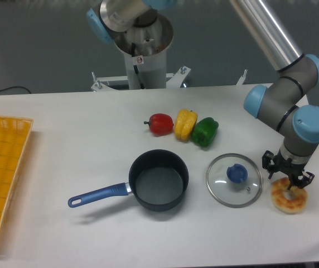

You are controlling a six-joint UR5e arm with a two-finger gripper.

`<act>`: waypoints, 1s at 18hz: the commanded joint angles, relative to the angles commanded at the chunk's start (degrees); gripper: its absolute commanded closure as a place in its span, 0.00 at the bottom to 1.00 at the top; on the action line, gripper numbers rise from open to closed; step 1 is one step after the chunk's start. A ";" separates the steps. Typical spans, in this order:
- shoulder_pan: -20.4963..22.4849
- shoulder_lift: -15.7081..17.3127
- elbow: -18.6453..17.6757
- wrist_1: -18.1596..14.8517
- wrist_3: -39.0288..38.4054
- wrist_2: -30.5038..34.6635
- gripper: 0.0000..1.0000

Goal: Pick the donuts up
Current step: 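Close the gripper on the donut ring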

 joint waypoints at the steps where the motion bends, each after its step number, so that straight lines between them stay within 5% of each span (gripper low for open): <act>1: 0.00 0.00 -0.09 0.00 -0.09 0.00 0.47; 4: 0.00 0.09 -0.17 0.00 0.00 0.09 0.69; 10: 0.00 0.26 -0.17 0.09 0.27 0.26 0.97; 18: 0.17 1.58 -0.61 -0.26 0.35 0.18 1.00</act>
